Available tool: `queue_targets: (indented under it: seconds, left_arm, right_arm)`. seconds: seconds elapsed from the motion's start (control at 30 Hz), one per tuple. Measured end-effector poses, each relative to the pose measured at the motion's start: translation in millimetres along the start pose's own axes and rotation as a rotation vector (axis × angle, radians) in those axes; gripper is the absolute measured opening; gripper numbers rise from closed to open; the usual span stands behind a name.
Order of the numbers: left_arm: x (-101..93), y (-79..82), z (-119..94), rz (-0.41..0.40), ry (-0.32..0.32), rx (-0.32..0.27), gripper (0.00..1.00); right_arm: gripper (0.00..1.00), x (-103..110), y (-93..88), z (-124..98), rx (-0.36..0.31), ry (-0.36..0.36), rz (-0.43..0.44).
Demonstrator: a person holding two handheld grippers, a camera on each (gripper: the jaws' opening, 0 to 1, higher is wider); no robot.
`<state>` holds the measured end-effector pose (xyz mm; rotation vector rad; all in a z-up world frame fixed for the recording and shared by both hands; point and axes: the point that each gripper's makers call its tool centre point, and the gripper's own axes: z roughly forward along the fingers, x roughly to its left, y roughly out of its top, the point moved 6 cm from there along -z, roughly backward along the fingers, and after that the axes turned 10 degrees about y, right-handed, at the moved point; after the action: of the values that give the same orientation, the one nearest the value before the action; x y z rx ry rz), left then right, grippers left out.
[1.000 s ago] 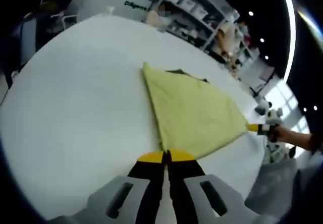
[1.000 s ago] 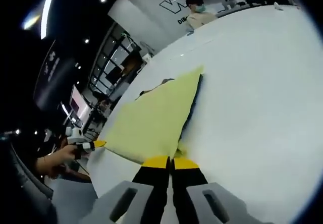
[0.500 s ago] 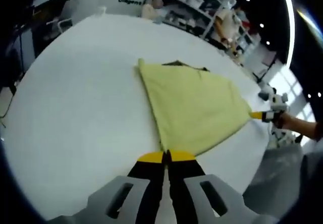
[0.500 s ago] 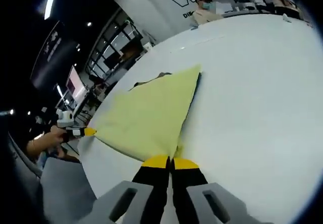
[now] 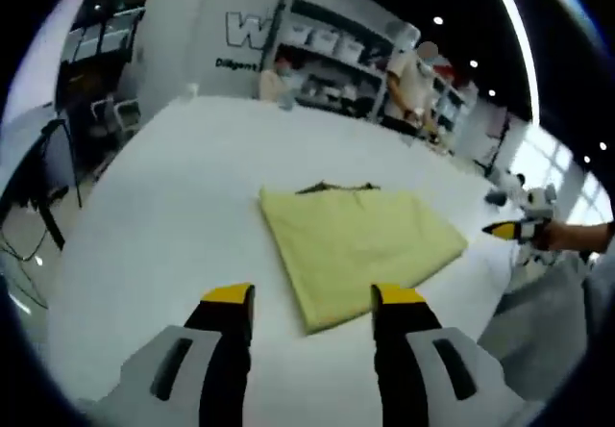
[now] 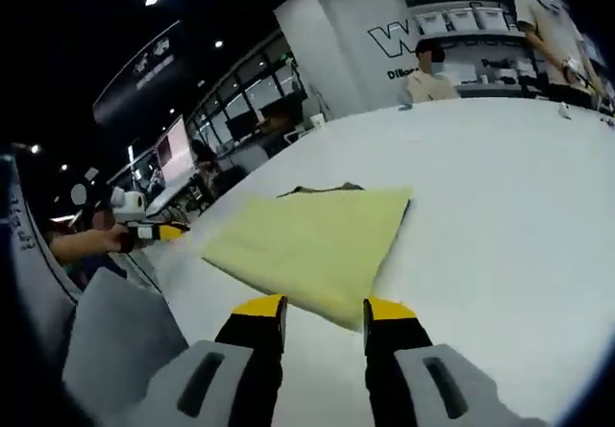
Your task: Fold the garment on the visible template until the final outline fits inside the template.
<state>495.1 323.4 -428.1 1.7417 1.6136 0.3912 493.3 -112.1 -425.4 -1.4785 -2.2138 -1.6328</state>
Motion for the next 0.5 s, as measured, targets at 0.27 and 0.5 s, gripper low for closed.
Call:
queue_targets:
  seconds: [0.27, 0.5]
  left_arm:
    - [-12.7, 20.7, -59, 0.074, 0.079, -0.279, 0.89]
    - [-25.6, 8.4, -90, 0.150, 0.112, -0.339, 0.95]
  right_arm:
    - [0.57, 27, 5.7, -31, -0.084, 0.004, -0.063]
    - [0.71, 58, -3.2, -51, -0.097, -0.071, -0.127]
